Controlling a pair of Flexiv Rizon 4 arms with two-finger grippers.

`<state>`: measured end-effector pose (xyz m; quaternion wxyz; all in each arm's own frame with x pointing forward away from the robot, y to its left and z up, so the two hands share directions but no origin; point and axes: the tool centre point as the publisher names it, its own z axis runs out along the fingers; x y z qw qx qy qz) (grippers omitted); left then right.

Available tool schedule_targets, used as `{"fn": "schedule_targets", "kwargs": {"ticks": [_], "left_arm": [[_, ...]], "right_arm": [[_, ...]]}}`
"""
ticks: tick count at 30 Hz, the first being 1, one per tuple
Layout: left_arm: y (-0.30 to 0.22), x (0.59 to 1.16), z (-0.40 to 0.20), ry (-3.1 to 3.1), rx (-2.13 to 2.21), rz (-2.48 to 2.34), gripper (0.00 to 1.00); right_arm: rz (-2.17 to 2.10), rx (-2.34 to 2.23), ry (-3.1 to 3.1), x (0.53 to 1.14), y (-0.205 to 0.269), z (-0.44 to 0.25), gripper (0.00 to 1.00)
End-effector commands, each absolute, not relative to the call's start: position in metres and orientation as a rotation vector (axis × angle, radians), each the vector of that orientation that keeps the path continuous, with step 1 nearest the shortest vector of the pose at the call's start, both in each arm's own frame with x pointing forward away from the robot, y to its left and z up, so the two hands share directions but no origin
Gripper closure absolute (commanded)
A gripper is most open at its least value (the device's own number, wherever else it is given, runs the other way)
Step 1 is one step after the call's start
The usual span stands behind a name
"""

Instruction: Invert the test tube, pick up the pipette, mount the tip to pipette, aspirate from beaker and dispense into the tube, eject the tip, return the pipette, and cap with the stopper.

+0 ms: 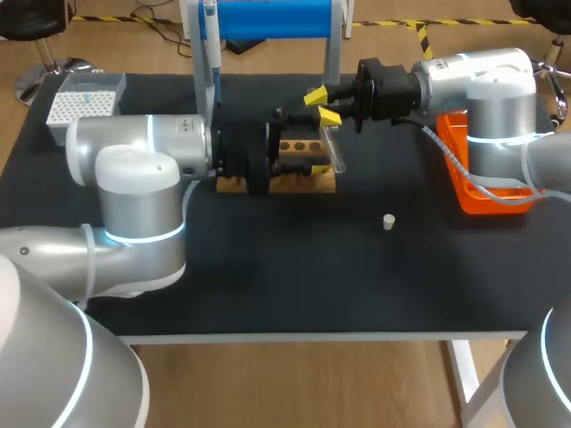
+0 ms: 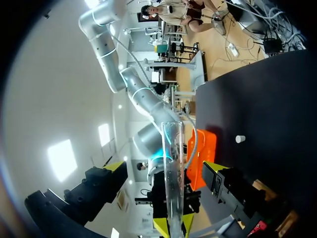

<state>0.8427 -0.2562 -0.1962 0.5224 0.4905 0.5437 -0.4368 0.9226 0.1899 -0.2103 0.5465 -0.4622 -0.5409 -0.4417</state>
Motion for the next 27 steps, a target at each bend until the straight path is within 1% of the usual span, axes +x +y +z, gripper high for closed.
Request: {"fn": "schedule_targets", "kwargs": {"ticks": [1,2,5,9,13,20,22,23,24,25,26,27], "left_arm": [[-0.2606,0.8420,-0.1984,1.292,1.162,-1.029,0.02],[-0.2607,0.8420,-0.1984,1.288,1.161,-1.028,0.02],[-0.2603,0.8417,-0.1977,1.288,1.164,-1.012,0.08],[-0.2616,0.8405,-0.1985,1.283,1.157,-1.010,0.14],[-0.2628,0.8393,-0.2000,1.279,1.149,-1.013,0.12],[-0.2646,0.8372,-0.2017,1.273,1.124,-1.017,0.20],[-0.2644,0.8365,-0.2023,1.270,1.120,-1.018,0.28],[-0.2644,0.8364,-0.2024,1.270,1.119,-1.018,0.28],[-0.2644,0.8363,-0.2024,1.270,1.119,-1.018,0.36],[-0.2644,0.8363,-0.2025,1.270,1.119,-1.018,0.49],[-0.2643,0.8362,-0.2025,1.270,1.119,-1.018,0.54],[-0.2642,0.8361,-0.2025,1.270,1.119,-1.018,0.54]], "right_arm": [[-1.046,-1.098,-1.285,0.9222,0.1890,-0.2092,1.00],[-1.046,-1.098,-1.285,0.9222,0.1890,-0.2092,1.00],[-1.046,-1.098,-1.285,0.9222,0.1890,-0.2092,1.00],[-1.046,-1.098,-1.285,0.9222,0.1890,-0.2092,1.00],[-1.046,-1.098,-1.285,0.9222,0.1890,-0.2092,1.00],[-1.046,-1.098,-1.285,0.9222,0.1890,-0.2092,1.00],[-1.046,-1.098,-1.285,0.9222,0.1890,-0.2092,1.00],[-1.046,-1.098,-1.285,0.9222,0.1890,-0.2092,1.00],[-1.046,-1.098,-1.285,0.9222,0.1890,-0.2092,1.00],[-1.046,-1.098,-1.285,0.9222,0.1890,-0.2092,1.00],[-1.046,-1.098,-1.285,0.9222,0.1890,-0.2092,1.00],[-1.046,-1.098,-1.285,0.9222,0.1890,-0.2092,1.00]]}}
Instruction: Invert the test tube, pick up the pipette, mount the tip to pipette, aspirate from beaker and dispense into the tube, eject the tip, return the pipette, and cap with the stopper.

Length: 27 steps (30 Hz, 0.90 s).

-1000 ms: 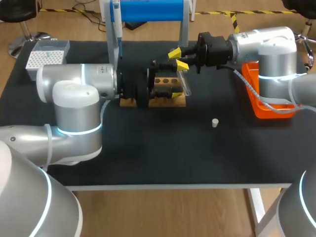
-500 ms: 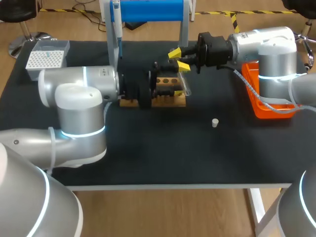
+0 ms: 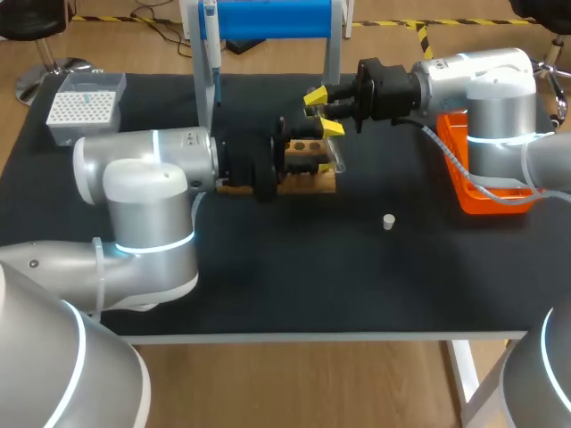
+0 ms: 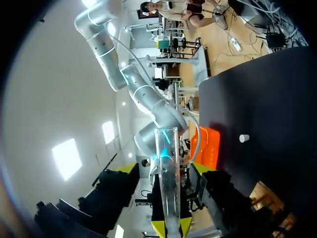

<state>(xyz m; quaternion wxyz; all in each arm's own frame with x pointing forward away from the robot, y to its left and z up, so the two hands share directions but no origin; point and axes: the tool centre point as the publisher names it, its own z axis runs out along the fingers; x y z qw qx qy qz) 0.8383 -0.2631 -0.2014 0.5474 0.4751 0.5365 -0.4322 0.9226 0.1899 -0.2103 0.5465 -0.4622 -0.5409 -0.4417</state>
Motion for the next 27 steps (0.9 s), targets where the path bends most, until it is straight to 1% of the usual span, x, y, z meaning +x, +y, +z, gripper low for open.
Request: {"fn": "schedule_targets", "kwargs": {"ticks": [1,4,8,10,11,12,19,20,21,22,27], "left_arm": [[-0.2641,0.8361,-0.2025,1.269,1.119,-1.018,0.55],[-0.2639,0.8360,-0.2026,1.270,1.124,-1.021,0.58],[-0.2639,0.8360,-0.2030,1.273,1.129,-1.024,0.65],[-0.2638,0.8362,-0.2035,1.274,1.132,-1.026,0.79],[-0.2638,0.8362,-0.2037,1.275,1.133,-1.027,0.92],[-0.2638,0.8362,-0.2038,1.275,1.134,-1.028,1.00],[-0.2630,0.8359,-0.2045,1.277,1.144,-1.044,1.00],[-0.2631,0.8360,-0.2047,1.266,1.145,-1.055,1.00],[-0.2631,0.8360,-0.2047,1.266,1.145,-1.055,1.00],[-0.2631,0.8360,-0.2047,1.266,1.145,-1.055,1.00],[-0.2631,0.8360,-0.2047,1.266,1.145,-1.055,1.00]], "right_arm": [[-1.046,-1.098,-1.285,0.9222,0.1890,-0.2092,1.00],[-1.046,-1.098,-1.285,0.9222,0.1890,-0.2092,1.00],[-1.046,-1.098,-1.285,0.9222,0.1890,-0.2092,1.00],[-1.046,-1.098,-1.285,0.9222,0.1890,-0.2092,1.00],[-1.046,-1.098,-1.285,0.9222,0.1890,-0.2092,1.00],[-1.046,-1.098,-1.285,0.9222,0.1890,-0.2092,1.00],[-1.046,-1.098,-1.285,0.9222,0.1890,-0.2092,1.00],[-1.046,-1.098,-1.285,0.9222,0.1890,-0.2092,0.64],[-1.046,-1.098,-1.285,0.9222,0.1890,-0.2092,0.16],[-1.046,-1.098,-1.285,0.9222,0.1890,-0.2092,0.00],[-1.046,-1.098,-1.285,0.9222,0.1890,-0.2092,0.00]]}}
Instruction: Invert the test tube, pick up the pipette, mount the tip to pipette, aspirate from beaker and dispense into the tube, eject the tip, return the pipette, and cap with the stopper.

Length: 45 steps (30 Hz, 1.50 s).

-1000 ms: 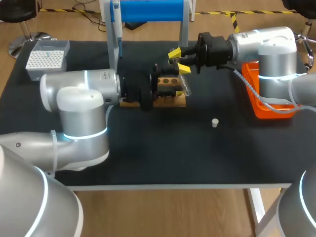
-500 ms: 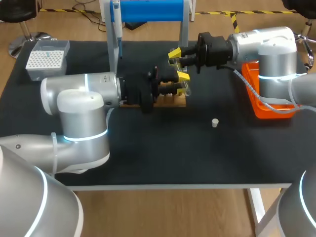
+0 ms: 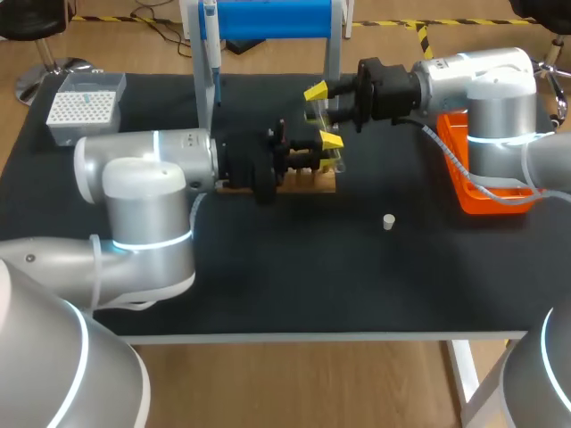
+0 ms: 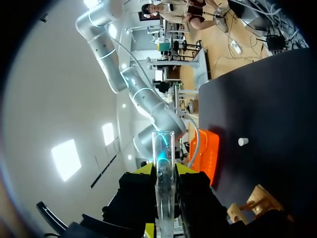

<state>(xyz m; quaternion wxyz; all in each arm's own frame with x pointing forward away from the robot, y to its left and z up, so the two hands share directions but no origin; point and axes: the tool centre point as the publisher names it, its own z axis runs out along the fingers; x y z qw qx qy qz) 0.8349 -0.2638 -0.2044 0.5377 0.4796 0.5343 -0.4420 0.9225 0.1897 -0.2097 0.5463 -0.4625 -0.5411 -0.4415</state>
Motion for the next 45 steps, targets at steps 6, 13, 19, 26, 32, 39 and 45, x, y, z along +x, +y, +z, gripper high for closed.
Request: {"fn": "schedule_targets", "kwargs": {"ticks": [6,13,19,26,32,39,45], "left_arm": [[-0.263,0.836,-0.205,1.266,1.145,-1.055,1.00],[-0.263,0.836,-0.205,1.266,1.145,-1.055,1.00],[-0.263,0.836,-0.205,1.266,1.145,-1.055,1.00],[-0.263,0.836,-0.205,1.266,1.145,-1.055,1.00],[-0.263,0.836,-0.205,1.266,1.145,-1.055,1.00],[-0.263,0.836,-0.205,1.266,1.145,-1.055,1.00],[-0.263,0.836,-0.205,1.266,1.145,-1.055,1.00]], "right_arm": [[-1.046,-1.098,-1.285,0.922,0.189,-0.209,0.00],[-1.259,-1.015,-1.572,0.910,0.166,-0.195,0.00],[-1.436,-0.937,-1.784,0.908,0.145,-0.201,0.00],[-1.595,-1.012,-1.894,0.910,0.130,-0.229,0.00],[-1.595,-1.012,-1.894,0.910,0.130,-0.229,0.00],[-1.590,-1.017,-1.898,0.910,0.129,-0.231,0.00],[-1.595,-1.015,-2.025,0.900,0.111,-0.254,0.00]]}}
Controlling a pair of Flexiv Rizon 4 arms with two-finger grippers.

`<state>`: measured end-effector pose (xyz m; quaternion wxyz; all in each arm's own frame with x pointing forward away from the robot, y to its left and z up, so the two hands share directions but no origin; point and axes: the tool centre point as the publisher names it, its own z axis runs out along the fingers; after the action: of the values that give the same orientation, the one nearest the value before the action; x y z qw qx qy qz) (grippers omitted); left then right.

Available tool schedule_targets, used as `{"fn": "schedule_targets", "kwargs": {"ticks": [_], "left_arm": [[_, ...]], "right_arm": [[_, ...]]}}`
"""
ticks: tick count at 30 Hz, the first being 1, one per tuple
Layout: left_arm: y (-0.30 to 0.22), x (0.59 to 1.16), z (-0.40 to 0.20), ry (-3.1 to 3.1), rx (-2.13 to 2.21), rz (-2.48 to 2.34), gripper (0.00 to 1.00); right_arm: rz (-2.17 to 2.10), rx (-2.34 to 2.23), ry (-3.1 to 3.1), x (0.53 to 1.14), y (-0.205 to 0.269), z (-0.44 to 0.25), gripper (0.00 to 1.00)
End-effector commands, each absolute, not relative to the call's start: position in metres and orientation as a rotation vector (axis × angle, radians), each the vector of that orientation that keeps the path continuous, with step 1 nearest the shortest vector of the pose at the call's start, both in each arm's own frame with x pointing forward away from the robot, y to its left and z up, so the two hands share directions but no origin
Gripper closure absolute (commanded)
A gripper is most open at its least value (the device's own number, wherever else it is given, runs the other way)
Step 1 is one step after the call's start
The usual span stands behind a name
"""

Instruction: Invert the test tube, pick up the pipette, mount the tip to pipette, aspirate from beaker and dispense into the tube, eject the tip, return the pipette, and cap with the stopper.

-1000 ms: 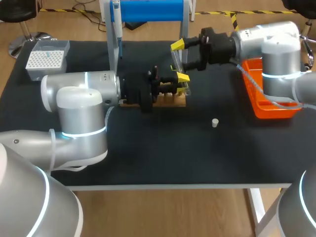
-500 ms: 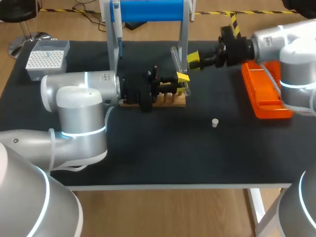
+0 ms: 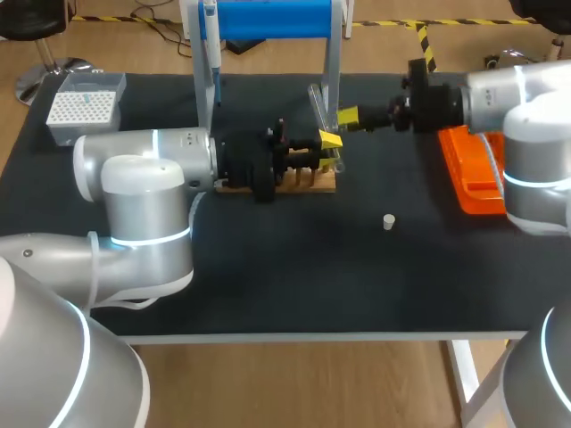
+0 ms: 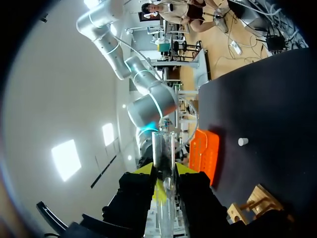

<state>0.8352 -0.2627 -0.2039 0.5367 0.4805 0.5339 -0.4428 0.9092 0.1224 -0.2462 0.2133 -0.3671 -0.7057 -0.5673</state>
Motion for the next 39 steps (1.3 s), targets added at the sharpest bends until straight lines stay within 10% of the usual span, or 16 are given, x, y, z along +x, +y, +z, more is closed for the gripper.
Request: {"fn": "schedule_targets", "kwargs": {"ticks": [1,39], "left_arm": [[-0.263,0.836,-0.205,1.266,1.145,-1.055,1.00],[-0.263,0.836,-0.205,1.266,1.145,-1.055,1.00]], "right_arm": [[-1.595,-1.002,-2.072,0.901,0.110,-0.260,0.00],[-1.542,-0.753,-2.807,0.920,0.133,-0.337,0.00]]}}
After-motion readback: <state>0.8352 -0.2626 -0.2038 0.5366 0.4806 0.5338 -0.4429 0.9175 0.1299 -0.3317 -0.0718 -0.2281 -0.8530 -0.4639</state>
